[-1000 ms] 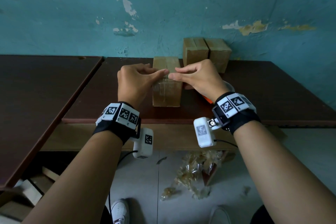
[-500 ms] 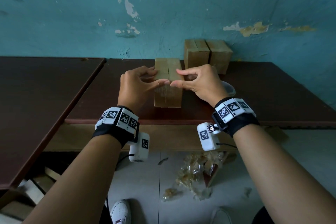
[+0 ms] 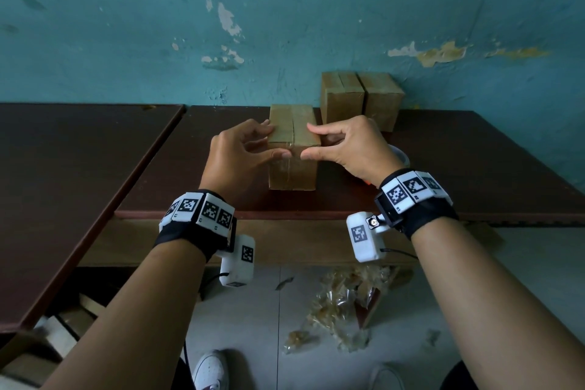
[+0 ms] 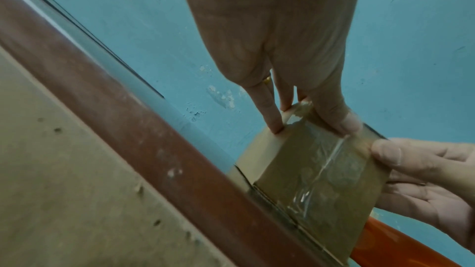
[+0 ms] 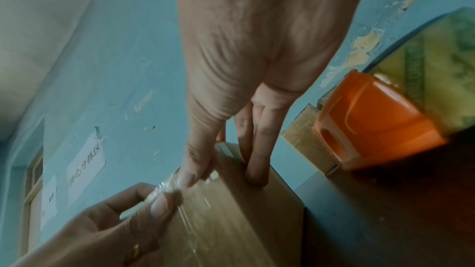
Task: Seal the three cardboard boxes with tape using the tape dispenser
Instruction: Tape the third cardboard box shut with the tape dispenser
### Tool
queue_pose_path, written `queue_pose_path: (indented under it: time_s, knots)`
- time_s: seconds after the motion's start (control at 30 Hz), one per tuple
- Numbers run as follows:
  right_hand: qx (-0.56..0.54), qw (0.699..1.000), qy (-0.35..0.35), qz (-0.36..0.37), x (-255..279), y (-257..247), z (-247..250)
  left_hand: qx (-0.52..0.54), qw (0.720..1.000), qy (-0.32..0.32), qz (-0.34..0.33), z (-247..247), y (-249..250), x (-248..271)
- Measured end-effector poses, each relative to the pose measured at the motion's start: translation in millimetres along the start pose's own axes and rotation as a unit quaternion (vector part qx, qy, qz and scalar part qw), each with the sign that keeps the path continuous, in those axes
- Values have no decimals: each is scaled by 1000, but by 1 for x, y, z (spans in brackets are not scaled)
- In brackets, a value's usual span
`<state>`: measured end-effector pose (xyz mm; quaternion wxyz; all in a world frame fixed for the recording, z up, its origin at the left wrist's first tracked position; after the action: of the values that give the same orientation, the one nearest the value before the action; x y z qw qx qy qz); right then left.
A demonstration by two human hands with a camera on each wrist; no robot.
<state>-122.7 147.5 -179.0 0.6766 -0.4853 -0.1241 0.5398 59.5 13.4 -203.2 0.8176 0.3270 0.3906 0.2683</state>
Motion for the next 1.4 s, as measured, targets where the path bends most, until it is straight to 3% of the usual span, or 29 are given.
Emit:
queue_pose_path:
  time_s: [0.17, 0.67, 1.27, 1.4]
  knots:
    - [-14, 998, -46, -35, 1, -1, 2, -6, 999, -33, 11, 1, 0, -1]
    - [3, 998, -8, -69, -11, 3, -14, -38, 998, -37, 33, -5, -1, -17]
    - [118, 988, -13, -98, -97, 35, 0, -178, 982, -26, 49, -42, -13, -103]
    - [103, 986, -17, -130, -117, 47, -1, -180, 982, -27, 54, -53, -22, -123]
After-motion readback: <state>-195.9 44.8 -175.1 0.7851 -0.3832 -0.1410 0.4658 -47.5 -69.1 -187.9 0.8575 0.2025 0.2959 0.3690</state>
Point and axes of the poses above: each hand's wrist, its own x-axis away from the middle knuckle, its own z-axis out of the back of the hand, y = z × x, the point moved 7 cm from there along -x, towards the middle knuckle, and after that the axes turned 12 degrees about -x, right-handed, at the moved point
